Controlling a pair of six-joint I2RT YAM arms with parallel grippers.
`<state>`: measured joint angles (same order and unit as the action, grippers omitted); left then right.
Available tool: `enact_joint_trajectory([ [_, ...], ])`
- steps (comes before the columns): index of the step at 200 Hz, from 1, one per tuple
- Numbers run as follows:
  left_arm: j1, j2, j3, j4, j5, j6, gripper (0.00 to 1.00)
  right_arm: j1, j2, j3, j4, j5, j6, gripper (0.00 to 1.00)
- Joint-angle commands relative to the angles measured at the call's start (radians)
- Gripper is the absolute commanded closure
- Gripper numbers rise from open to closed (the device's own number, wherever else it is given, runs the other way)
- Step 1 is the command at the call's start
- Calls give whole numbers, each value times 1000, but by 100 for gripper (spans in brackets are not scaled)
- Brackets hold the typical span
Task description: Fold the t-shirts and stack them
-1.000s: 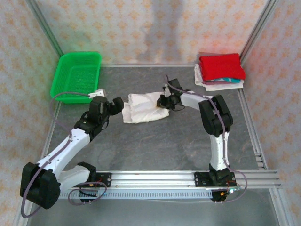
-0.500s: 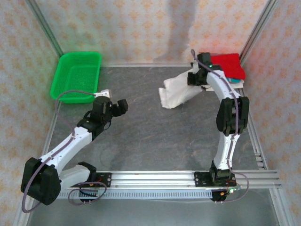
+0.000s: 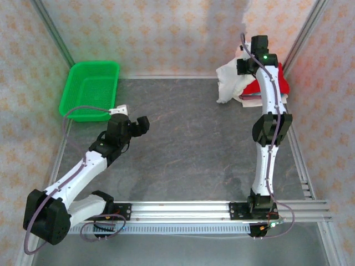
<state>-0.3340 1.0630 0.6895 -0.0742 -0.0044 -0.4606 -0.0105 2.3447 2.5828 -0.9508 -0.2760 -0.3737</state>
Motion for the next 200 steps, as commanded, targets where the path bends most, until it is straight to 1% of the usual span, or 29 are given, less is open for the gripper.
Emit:
enact_joint_trajectory([
  [1,-7,-27,-28,-28,-51,26,11,-19,-4,51,22,-31,-64,100],
  [87,-6,-25,-45,-27,-79,16,11,-96,-9,93,179,-107,-75,100],
  [122,-7,-14,-38,-30,-80,13,11,-128,1,111,197,-121,-78,100],
  [151,-7,-3,-27,-38,-81,14,11,-177,17,112,203,-140,-65,100],
  [167,-7,1,-24,-38,-83,14,11,-205,32,111,211,-179,-65,100],
  [200,-7,35,6,-52,-75,13,11,-218,67,108,195,-136,-127,100],
])
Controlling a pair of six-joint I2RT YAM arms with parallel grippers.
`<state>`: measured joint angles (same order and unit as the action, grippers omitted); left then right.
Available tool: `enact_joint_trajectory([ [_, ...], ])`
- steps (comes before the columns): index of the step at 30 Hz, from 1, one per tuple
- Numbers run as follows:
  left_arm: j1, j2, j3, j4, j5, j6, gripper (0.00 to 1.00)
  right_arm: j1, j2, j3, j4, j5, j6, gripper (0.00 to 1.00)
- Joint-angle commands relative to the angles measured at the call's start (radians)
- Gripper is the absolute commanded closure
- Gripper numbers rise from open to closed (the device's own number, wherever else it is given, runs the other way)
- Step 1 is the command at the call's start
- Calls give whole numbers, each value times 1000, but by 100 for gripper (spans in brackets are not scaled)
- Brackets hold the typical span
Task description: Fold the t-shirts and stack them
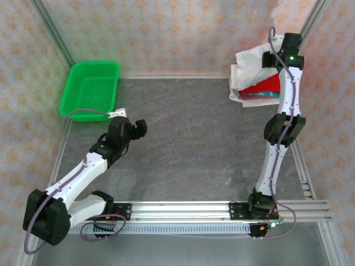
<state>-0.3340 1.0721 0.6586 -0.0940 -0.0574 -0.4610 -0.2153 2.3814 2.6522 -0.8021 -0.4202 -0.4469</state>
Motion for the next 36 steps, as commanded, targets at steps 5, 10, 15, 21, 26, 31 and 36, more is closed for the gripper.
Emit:
enact_joint_trajectory([
  [5,-6,49,52,-44,-20,12,11,-23,64,11,74,64,-111,100],
  [10,-7,45,58,-60,-29,22,11,-41,117,7,141,141,-139,100],
  [15,-7,48,75,-79,-48,36,11,-51,166,-13,228,217,-159,100],
  [21,-7,70,97,-92,-48,36,11,-54,211,-12,334,271,-173,100],
  [26,-6,92,113,-92,-39,34,11,-56,221,-2,388,380,-180,37],
  [31,-7,118,129,-65,-31,26,11,-55,125,-22,318,338,-107,29],
  [36,-7,150,141,-10,-11,11,11,-32,-114,-369,451,180,15,25],
])
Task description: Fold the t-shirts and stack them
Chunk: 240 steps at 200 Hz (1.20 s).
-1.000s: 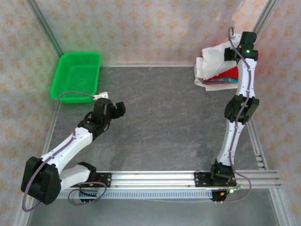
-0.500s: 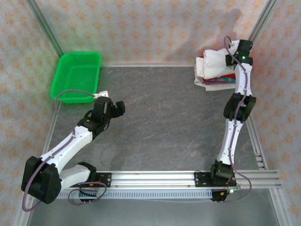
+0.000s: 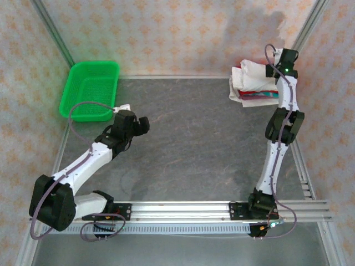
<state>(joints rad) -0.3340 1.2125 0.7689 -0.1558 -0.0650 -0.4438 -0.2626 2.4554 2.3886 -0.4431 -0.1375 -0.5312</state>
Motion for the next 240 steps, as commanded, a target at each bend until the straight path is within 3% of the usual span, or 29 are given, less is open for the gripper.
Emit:
enact_joint_trajectory([
  [1,-7,11,30,66,0,-6,11,21,-219,-149,112,-138,128,24],
  [52,-7,34,34,90,16,1,11,42,-352,-545,453,-305,350,21],
  [102,-7,4,-21,81,11,5,10,45,-274,-643,503,-324,402,24],
  [154,-7,-23,-37,92,-4,10,9,48,-294,-692,517,-315,408,23],
  [200,-7,-68,-42,108,-40,19,8,71,-454,-775,573,-305,432,16],
  [240,-7,-205,-147,286,-140,111,5,120,-707,-1053,687,-287,491,6],
])
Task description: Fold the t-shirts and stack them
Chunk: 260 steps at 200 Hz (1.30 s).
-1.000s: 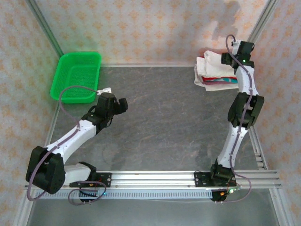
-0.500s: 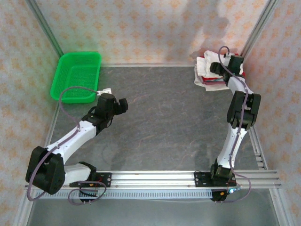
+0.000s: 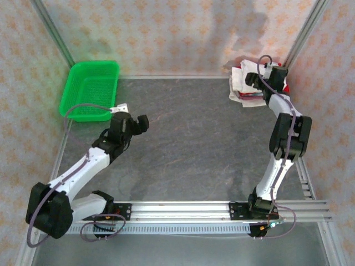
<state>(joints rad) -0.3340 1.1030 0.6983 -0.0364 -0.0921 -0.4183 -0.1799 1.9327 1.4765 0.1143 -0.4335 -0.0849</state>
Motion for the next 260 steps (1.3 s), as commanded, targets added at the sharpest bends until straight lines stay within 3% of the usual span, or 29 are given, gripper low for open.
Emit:
enact_joint_trajectory([
  [1,-7,-100,-82,174,-119,90,5,39,-191,-151,131,10,48,6],
  [11,-5,-142,-137,245,-184,132,4,55,-270,-249,160,27,79,0],
  [31,0,-208,-247,377,-304,238,1,120,-451,-469,186,107,93,1],
  [64,33,-201,-383,571,-453,421,0,272,-722,-803,178,477,74,1],
  [92,209,-62,-420,635,-327,296,0,298,-830,-1032,314,634,105,1],
  [109,235,47,-416,706,-323,308,0,299,-808,-1080,356,692,107,1],
  [130,239,182,-382,778,-266,365,2,298,-717,-1093,429,684,87,1],
  [146,242,261,-365,836,-263,375,2,296,-592,-1144,678,664,41,1],
  [160,256,321,-342,847,-226,374,1,298,-580,-1110,629,631,1,1],
  [172,260,354,-329,848,-174,389,2,288,-537,-1128,729,625,-5,1],
  [205,260,366,-457,1103,-118,413,2,225,-363,-1230,1085,522,35,1],
  [220,260,367,-405,1014,-121,412,1,213,-407,-1207,964,480,41,1],
  [236,261,392,-271,777,-129,409,0,208,-396,-1142,854,451,31,1],
  [251,273,390,-286,798,-123,399,0,202,-396,-1060,694,465,42,1],
  [260,273,394,-290,816,-124,401,0,200,-393,-1072,721,469,46,1],
])
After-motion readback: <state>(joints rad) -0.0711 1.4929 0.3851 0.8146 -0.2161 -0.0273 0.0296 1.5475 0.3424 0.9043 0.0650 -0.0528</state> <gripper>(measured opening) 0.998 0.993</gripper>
